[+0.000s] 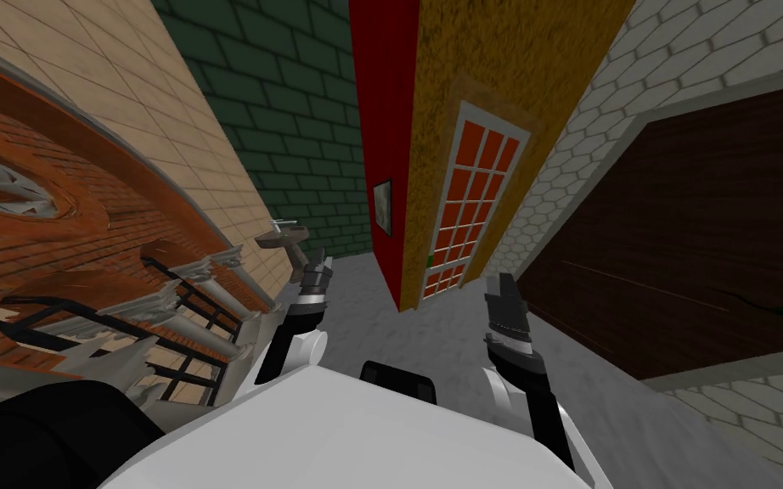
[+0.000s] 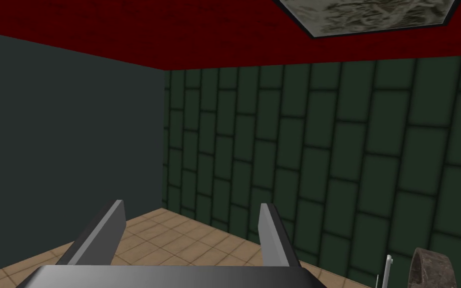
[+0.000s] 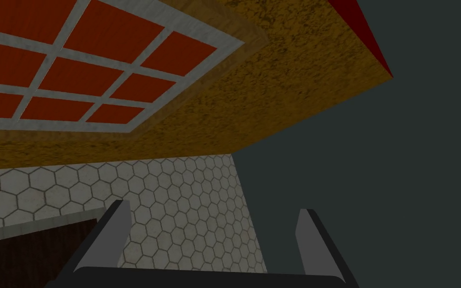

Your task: Pull the door open

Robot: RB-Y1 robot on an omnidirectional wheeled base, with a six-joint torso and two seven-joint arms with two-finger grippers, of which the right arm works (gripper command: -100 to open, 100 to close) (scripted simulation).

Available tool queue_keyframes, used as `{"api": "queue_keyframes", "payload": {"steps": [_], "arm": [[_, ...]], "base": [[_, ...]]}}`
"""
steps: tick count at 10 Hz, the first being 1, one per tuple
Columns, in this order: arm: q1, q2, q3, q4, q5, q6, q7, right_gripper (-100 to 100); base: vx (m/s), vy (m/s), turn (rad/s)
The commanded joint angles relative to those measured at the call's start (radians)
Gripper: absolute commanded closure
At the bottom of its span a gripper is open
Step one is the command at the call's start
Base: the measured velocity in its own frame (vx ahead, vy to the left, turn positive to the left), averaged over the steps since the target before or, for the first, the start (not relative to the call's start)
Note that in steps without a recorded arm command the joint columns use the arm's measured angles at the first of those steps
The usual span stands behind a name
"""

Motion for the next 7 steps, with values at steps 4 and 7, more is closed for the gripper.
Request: {"api": "queue_keyframes", "payload": {"steps": [4,7], "arm": [[-0.026,-0.014,-0.02,0.136,0.042,-0.031,0.106,-100],[-0.042,-0.022,-0.035,0.225,0.07,-0.049,0.177,-100]], "base": [[0.09,-0.063,0.123],[0.089,-0.078,0.134]]}}
